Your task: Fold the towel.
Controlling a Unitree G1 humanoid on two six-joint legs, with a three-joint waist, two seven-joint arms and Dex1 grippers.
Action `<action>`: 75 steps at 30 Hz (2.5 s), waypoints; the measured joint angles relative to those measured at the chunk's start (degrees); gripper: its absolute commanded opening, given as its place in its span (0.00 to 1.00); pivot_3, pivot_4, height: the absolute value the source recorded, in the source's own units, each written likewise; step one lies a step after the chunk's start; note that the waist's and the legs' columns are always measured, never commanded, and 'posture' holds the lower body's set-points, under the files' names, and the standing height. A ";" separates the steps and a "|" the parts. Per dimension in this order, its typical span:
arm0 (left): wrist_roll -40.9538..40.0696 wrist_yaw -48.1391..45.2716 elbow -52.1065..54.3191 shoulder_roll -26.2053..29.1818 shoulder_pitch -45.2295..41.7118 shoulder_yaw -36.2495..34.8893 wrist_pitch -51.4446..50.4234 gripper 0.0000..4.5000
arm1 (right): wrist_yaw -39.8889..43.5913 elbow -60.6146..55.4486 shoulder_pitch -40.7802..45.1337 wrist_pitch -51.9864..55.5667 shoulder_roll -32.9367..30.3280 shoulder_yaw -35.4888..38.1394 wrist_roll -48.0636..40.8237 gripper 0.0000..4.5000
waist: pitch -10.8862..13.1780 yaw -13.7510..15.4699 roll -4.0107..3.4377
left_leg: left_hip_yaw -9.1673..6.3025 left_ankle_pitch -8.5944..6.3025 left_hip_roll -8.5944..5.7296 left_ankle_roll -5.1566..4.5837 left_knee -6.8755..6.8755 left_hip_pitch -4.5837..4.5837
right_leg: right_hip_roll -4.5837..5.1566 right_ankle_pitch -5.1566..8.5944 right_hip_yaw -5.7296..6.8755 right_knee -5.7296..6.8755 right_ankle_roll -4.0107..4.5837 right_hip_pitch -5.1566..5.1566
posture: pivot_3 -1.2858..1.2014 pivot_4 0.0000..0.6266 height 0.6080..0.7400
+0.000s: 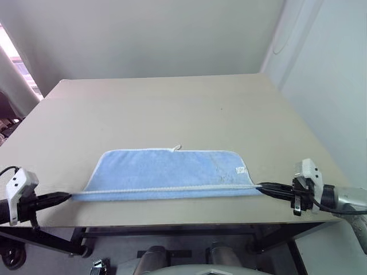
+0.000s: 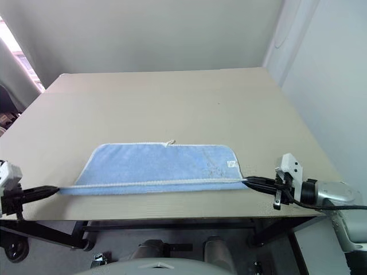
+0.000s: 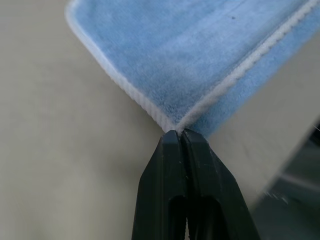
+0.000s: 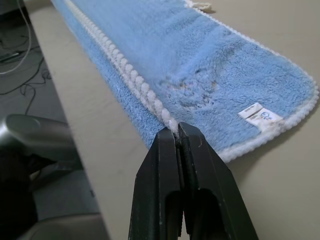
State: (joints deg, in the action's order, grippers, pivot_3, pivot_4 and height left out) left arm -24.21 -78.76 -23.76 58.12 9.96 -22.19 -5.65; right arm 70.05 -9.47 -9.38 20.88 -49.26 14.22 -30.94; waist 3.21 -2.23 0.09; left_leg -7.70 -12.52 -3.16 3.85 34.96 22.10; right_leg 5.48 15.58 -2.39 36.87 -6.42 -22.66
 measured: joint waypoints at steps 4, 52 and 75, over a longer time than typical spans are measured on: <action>-0.13 1.88 -1.19 -0.85 -5.08 0.15 -0.76 0.00 | -1.63 1.07 4.15 1.20 0.08 -0.99 0.28 0.00 | 0.03 0.09 -0.03 | 0.12 0.00 0.09 0.00 0.15 0.02 | 0.05 0.00 0.34 -0.05 0.00 -0.17 | 0.52 0.00 0.93; 19.74 23.12 -46.69 -15.56 -48.80 14.48 14.02 1.00 | -14.47 58.29 46.35 -9.86 19.21 -14.42 21.50 0.78 | -0.02 0.97 0.02 | 0.20 0.13 0.27 -0.29 0.11 -0.35 | -0.10 -1.04 1.01 -0.43 -0.48 0.49 | 0.52 0.00 0.93; 1.78 9.56 0.50 -15.37 -24.84 7.41 -8.65 1.00 | -13.64 37.91 43.75 68.77 7.02 5.72 -12.08 1.00 | -0.02 1.24 0.01 | 0.21 0.12 0.32 -0.29 0.13 0.07 | -0.06 -1.01 0.99 -0.56 -0.02 0.17 | 0.52 0.00 0.93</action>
State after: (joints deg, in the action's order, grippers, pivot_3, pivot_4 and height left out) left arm -22.43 -69.21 -23.26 42.76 -14.88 -14.78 -14.29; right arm 56.40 28.44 34.37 89.65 -42.24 19.94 -43.02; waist 3.20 -0.99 0.10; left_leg -7.48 -12.40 -2.85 3.56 35.09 22.17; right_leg 5.43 14.57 -1.40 36.31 -6.44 -22.49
